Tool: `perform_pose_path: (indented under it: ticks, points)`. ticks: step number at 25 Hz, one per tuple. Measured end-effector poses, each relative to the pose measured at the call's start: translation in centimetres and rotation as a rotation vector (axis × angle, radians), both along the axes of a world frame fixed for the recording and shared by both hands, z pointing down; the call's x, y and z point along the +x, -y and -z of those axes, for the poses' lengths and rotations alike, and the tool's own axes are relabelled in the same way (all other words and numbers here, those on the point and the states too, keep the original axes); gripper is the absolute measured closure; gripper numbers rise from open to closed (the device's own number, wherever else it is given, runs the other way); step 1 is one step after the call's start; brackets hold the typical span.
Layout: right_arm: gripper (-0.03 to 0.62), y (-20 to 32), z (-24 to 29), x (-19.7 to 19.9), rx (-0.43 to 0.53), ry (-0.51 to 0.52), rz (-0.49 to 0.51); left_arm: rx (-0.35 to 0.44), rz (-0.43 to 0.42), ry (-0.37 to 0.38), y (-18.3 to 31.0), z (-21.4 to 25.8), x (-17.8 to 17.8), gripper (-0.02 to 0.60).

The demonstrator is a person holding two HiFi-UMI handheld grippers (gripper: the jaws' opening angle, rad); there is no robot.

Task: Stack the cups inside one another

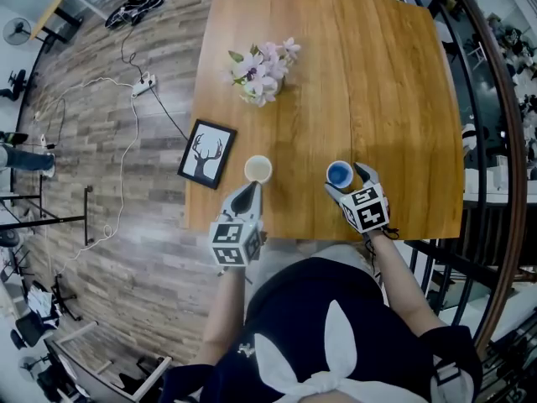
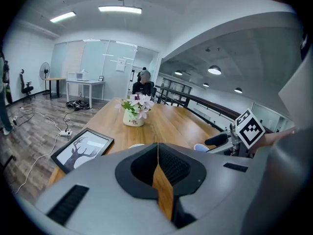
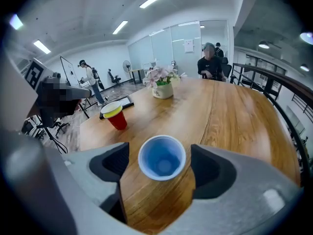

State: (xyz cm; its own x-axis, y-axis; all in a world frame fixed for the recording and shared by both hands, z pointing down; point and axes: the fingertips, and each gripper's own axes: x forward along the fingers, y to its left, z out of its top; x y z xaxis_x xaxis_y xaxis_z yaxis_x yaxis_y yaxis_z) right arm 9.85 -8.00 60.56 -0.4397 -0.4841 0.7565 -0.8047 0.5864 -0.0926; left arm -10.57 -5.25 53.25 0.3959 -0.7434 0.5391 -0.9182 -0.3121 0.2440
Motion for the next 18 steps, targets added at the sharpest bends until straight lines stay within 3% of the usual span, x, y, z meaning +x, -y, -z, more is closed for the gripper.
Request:
perform_pose_path:
  ticks: [18]
  points:
    - [0.201, 0.4, -2.8, 0.1, -0.035, -0.034, 0.026, -0.023, 0.006, 0.004, 0.0, -0.7, 0.5, 0.56]
